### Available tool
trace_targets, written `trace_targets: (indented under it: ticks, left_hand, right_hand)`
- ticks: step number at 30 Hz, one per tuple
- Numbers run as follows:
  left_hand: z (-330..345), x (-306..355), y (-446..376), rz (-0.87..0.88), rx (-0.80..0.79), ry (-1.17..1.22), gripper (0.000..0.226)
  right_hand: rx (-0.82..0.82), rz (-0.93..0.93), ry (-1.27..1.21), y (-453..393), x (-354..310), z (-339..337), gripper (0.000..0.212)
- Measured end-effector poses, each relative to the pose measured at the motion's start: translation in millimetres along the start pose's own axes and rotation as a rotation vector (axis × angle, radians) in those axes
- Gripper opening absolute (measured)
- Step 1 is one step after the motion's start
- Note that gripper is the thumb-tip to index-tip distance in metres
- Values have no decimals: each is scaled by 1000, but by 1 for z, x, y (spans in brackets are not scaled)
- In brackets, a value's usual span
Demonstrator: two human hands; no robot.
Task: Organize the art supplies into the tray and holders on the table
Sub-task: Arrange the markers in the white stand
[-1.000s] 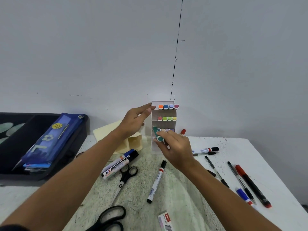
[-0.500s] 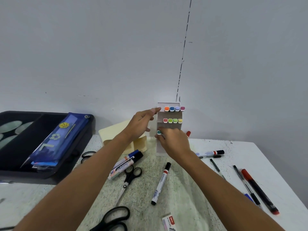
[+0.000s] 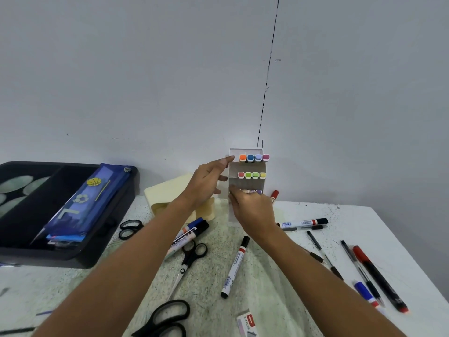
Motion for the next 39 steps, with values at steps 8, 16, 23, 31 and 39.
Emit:
trace_targets:
  ticks: [8, 16, 23, 31, 39]
  left_hand:
    - [10, -20, 19, 44, 2, 54, 68]
    - [36, -42, 32, -117, 168, 332, 35]
    - [38, -51, 30, -226, 227, 453, 27]
    - [42, -50, 31, -217, 227, 445, 30]
    - [56, -77, 90, 59, 168, -285, 40]
  right_hand:
    - [276, 235, -531, 32, 32, -13, 11]
    - [-10, 716, -1132, 20, 67, 4, 38]
    - [44, 776, -1261, 23, 65, 14, 25]
    - [14, 768, -1159, 25, 62, 11, 25]
    - [-75, 491, -665, 88, 56, 10, 36]
Point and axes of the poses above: each hand's wrist, its own y-axis away from the middle knuckle, its own z-axis out of the palm, x = y × z, the point moved 2 cm from there along -y, towards the middle knuckle, and after that the axes turned 2 degrees about z, right-handed, at the moved point
